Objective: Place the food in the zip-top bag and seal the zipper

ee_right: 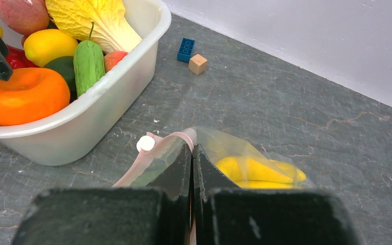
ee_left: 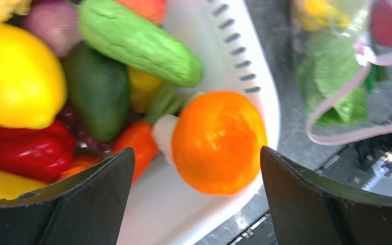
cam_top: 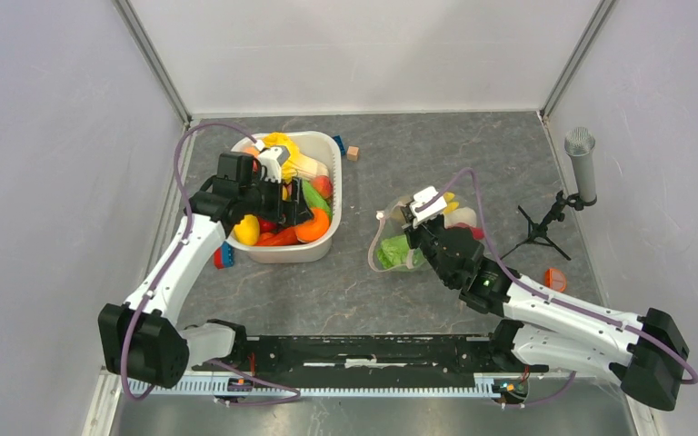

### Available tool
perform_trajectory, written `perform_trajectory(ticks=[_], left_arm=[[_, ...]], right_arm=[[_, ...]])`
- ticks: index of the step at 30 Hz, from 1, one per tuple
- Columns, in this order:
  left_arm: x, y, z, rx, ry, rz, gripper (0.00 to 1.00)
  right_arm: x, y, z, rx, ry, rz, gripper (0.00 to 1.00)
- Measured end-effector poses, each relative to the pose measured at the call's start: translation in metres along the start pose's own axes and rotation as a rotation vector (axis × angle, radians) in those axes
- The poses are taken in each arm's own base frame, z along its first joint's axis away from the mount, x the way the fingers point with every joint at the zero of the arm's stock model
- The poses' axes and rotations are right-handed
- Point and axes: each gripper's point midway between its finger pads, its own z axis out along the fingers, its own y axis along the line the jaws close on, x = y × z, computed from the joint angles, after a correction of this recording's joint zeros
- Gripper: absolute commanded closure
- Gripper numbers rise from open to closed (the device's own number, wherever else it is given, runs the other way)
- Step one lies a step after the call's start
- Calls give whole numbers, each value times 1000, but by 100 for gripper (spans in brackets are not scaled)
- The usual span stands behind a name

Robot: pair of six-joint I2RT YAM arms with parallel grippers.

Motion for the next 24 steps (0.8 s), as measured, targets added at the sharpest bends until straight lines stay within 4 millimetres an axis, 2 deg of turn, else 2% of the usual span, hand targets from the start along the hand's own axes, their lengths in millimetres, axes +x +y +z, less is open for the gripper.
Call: perform_trajectory(ticks=[6,9,11,14,18,21,24], left_arm=[[-14,40,-2,-224,-58,11,1],[-24,59,-1,-322,-82,0,4],[-30,70,5,-370,-85,-20,7],[-38,89,21,-434,-66,-53,19],[-31,119,48,-520,-15,-97,19],[-32,133,51,-586,-31,-116,20],[-39,135,53,-614,-112,-130,18]], right_arm=[[-1,-1,0,5,-3,7,99],[-2,-2,-1,6,-6,13,99],[-3,-2,-2,7,-8,21,99],[-6,-3,-3,8,-16,38,99],[-12,-3,-6,0,-28,57,99],[-18,-3,-9,-12,-40,84,99],[-25,-1,-12,-31,-57,109,99]])
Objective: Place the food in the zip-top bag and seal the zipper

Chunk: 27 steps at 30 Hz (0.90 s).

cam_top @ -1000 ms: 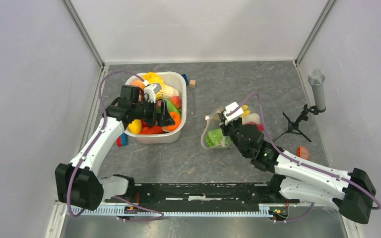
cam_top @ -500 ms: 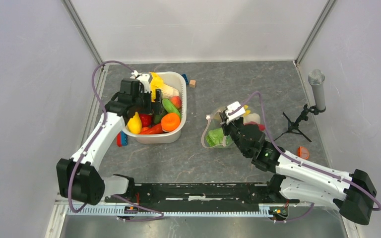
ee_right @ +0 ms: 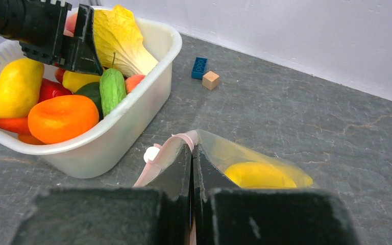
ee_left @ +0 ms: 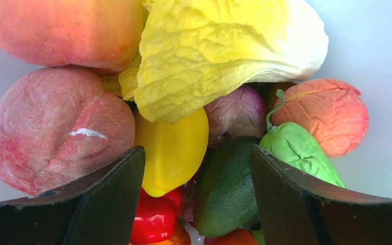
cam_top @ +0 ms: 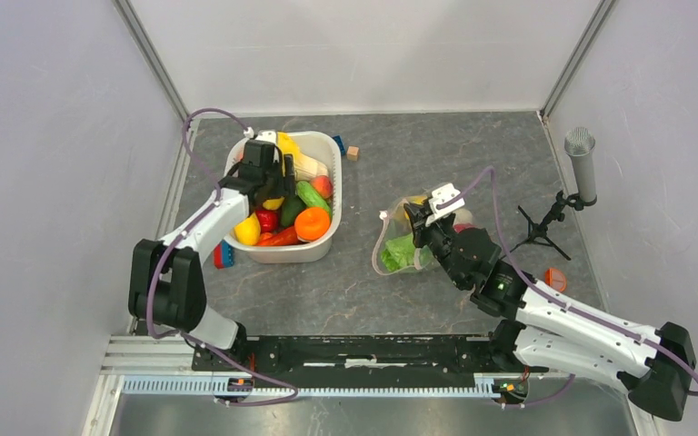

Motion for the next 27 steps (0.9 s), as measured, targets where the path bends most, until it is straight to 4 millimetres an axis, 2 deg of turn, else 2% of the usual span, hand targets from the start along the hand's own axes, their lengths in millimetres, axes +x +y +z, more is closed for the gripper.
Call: perform_trajectory(ticks=[4,9,12,13,16,19,22,25,27], left_arm=[[4,-5,-3,-49,-61,15,17],[-2,-29,-20,-12,-138,51,8],[-26,-40,-34,15,-200,43,5],[-40,-41,-39,7,-227,34,2],[-74,-37,-52,-27,-306,4,0],[-93,-29,-57,-60,-356,-19,0],[-98,-19,-48,-91,-350,-18,0],[-100,-14,-20,-105,-304,-11,1],[-98,-13,0,-93,-256,-5,10]], right_arm=[[-4,1,-4,-16,-6,16,99],[-7,1,-9,-23,-11,36,99],[-10,1,-11,-27,-18,52,99],[-10,1,-11,-28,-17,57,99],[-9,2,-13,-35,-10,67,99],[-5,5,-14,-50,4,72,99],[-2,6,-14,-58,18,75,98],[-1,8,-15,-65,22,81,99],[0,9,-15,-71,24,85,99]])
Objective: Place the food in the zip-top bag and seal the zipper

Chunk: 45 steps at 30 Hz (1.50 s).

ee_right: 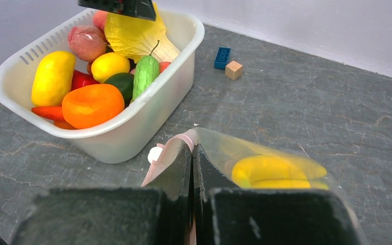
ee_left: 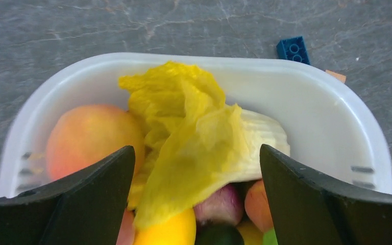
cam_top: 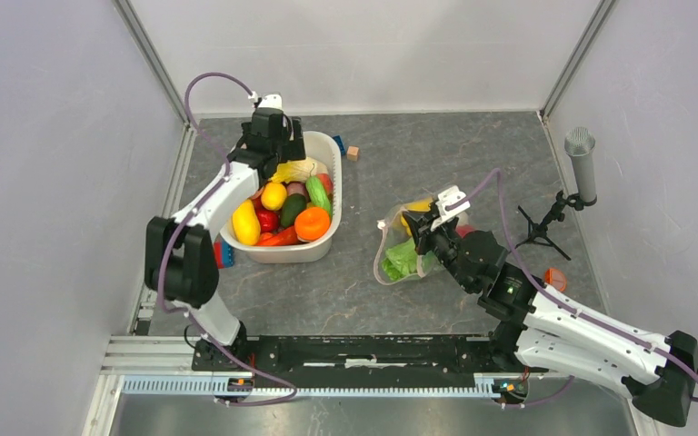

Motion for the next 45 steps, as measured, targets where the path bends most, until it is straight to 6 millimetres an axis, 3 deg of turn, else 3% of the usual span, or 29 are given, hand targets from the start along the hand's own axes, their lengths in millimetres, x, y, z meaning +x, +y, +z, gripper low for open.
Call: perform_trajectory(ticks=[4,7,10,14,20,23,26,29,31,33,38,45], left_arm=[[23,-13,36,66,118,17,49],[41,-22,39,125,185,31,68],[40,-36,31,215,193,23,79],[28,-51,6,321,179,14,84],[-21,-69,-51,466,56,4,81],[-33,-71,-68,497,17,2,80],[-24,-69,-69,495,31,2,74],[-2,-65,-64,482,85,8,53],[12,-63,-62,479,121,18,31],[19,-62,-62,479,137,28,22],[35,-60,-62,478,178,33,14],[22,-50,-88,462,150,33,0]], right_arm=[[1,1,0,-4,6,8,99],[4,1,-1,-4,15,9,99],[4,1,-2,-2,17,15,99],[0,-1,-4,3,5,27,98],[-1,-1,-4,4,2,39,99],[-1,0,-4,3,2,50,99],[-2,0,-5,3,-1,62,99],[-3,0,-5,2,-5,72,99],[-3,0,-5,2,-6,77,98],[-3,0,-5,2,-6,80,98],[-3,1,-5,1,-5,86,98],[-2,1,-6,1,-5,96,98]])
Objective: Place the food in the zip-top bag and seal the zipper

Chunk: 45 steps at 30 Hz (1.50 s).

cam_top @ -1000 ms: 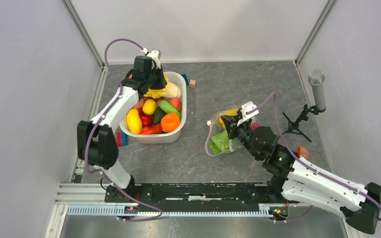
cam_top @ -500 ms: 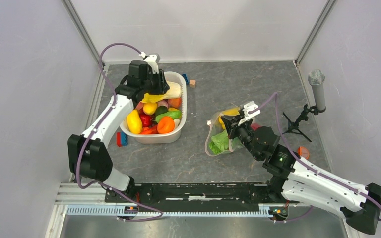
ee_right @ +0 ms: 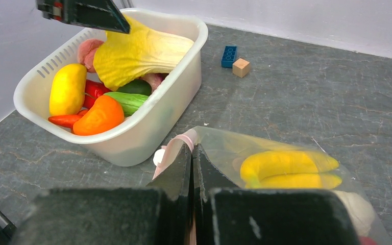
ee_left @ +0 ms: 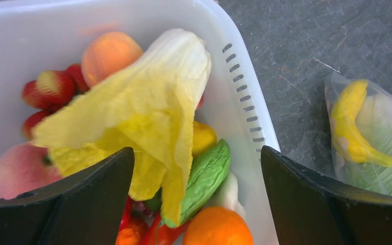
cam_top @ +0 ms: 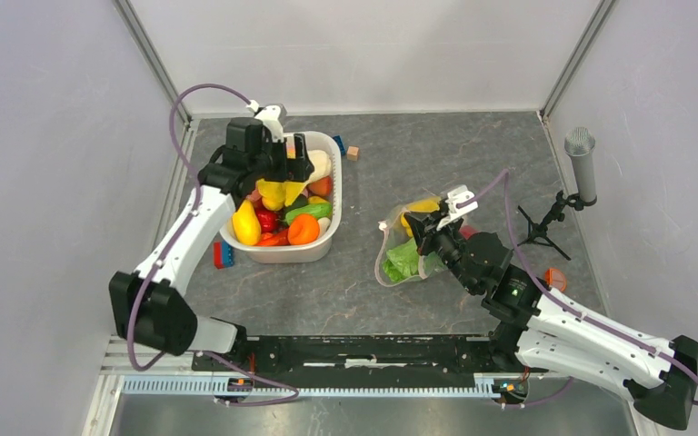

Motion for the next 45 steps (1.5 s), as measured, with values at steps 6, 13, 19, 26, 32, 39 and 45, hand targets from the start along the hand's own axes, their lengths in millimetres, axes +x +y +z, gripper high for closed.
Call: perform_trajectory(ticks=[6,13,19,26,32,39,45], left_arm=[[-19,19,-44,-151,-110,7,0],[9,61,-50,-357,-34,-5,0],[42,88,-41,-451,160,88,0],[25,103,-49,-468,200,233,4],[34,102,-57,-465,248,211,1],[105,90,-68,-436,297,-9,0],[130,103,-64,-540,248,-122,0]], right_arm=[[0,1,0,-5,0,9,98],[2,4,-2,-23,1,19,98],[-2,4,-5,-32,-12,33,98],[-4,4,-8,-37,-21,41,98],[-1,4,-7,-35,-12,37,98],[8,8,-3,-47,15,25,98],[7,10,-4,-61,15,30,98]])
